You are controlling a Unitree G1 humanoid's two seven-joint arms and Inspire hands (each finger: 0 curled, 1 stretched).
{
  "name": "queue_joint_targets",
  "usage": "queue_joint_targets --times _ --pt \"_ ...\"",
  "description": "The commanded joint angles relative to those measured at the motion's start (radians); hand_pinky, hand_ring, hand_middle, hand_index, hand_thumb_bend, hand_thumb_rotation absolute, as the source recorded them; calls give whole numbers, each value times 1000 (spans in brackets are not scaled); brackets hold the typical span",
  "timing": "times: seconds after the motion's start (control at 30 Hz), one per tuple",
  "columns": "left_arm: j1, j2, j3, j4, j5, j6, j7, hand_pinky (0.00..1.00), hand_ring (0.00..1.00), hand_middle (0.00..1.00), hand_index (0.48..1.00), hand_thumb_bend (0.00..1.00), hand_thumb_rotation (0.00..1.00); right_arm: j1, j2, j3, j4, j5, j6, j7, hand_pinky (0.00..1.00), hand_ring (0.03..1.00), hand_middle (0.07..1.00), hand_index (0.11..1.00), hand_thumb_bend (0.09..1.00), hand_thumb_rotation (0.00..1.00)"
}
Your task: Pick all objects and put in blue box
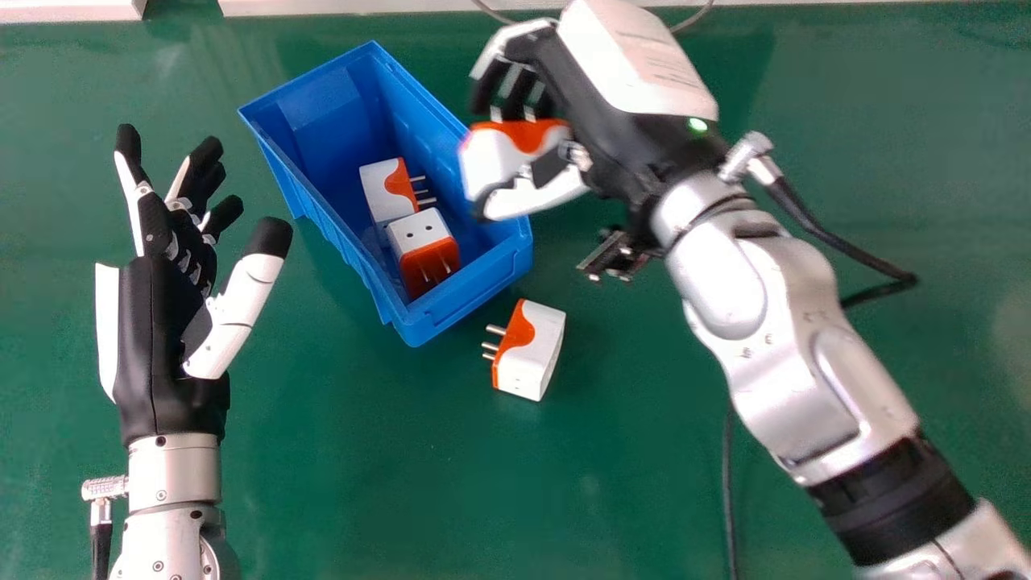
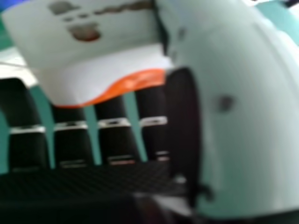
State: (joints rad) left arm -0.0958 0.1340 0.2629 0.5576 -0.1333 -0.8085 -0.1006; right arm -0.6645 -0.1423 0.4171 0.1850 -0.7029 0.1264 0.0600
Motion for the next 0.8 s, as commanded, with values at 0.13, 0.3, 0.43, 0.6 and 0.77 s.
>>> queue_joint_targets --times 0.13,0.3,0.43,0.6,0.77 --pt "-3 15 7 -14 36 -39 36 856 913 906 903 816 589 -180 83 46 300 -30 -95 -162 317 428 495 533 495 0" --pt "-4 22 4 -11 54 -46 53 857 910 903 903 817 605 -279 138 85 568 -54 -160 -318 325 447 513 516 494 0" --pt "-7 26 4 -9 70 -47 65 859 907 901 905 817 621 -323 164 89 713 -38 -224 -387 338 466 527 494 494 0" --pt "-8 27 1 -12 76 -41 74 866 909 902 906 824 631 -347 168 94 803 -36 -284 -422 350 467 525 494 495 0" --pt "-13 32 2 -1 88 -50 81 869 910 900 906 825 633 -346 142 135 775 -75 -264 -376 353 467 524 498 495 0"
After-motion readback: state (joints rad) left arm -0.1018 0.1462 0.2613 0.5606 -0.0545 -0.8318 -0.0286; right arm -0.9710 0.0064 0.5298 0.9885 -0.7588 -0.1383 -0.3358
